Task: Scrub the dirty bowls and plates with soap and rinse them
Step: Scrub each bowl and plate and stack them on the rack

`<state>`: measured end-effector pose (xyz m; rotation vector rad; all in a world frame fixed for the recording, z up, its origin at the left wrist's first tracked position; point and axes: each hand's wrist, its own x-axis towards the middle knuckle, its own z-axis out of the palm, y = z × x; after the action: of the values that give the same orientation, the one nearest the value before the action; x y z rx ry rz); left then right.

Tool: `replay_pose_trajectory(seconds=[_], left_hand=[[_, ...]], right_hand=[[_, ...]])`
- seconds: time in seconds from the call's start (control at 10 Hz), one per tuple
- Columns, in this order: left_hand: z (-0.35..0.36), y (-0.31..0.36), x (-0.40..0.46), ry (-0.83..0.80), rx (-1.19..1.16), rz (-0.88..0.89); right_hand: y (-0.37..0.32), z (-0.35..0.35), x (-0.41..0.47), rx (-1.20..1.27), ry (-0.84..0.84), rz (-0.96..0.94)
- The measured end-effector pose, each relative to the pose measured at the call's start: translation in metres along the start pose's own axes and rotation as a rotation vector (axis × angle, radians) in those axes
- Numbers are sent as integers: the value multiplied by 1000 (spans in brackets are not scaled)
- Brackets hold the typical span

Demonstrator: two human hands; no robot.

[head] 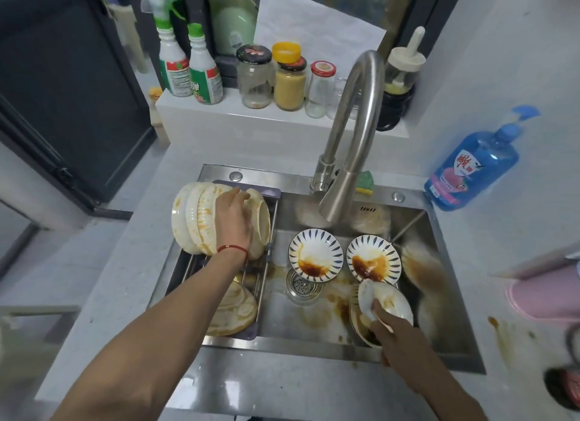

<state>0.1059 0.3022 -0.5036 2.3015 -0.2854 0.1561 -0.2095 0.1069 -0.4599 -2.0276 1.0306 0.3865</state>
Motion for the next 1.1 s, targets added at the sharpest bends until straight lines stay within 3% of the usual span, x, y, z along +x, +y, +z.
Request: replay_pose_trajectory(seconds=[0.1, 0.2, 0.3, 0.4, 0.5, 0.6, 0.7, 0.8, 0.9, 1.0, 1.1], left_hand=[[0, 8, -19, 30, 38, 219], [24, 44, -69, -128, 65, 318], [75, 70, -122, -519, 55, 81], [121, 80, -149, -840, 76, -231], [161, 98, -166, -1059, -38, -550], [198, 100, -174, -1109, -55, -726], [240, 94, -179, -1070, -14, -711], [264, 93, -188, -881, 51, -682], [280, 81, -192, -853, 76, -662], [283, 70, -185, -957, 115, -646], [274, 64, -172, -1071, 5, -778]], right_hand=[[19, -3, 20, -165, 2, -128], [22, -13, 28, -144, -18, -58], [16, -35, 37, -373, -32, -51], [30, -47, 54, -175, 8, 43], [53, -67, 70, -134, 27, 60], [72, -77, 78, -104, 6, 73], [83, -88, 83, -103, 8, 51], [94, -93, 85, -26, 21, 66], [105, -94, 89, -4, 24, 57], [110, -95, 91, -3, 10, 65], [109, -100, 87, -75, 21, 81]])
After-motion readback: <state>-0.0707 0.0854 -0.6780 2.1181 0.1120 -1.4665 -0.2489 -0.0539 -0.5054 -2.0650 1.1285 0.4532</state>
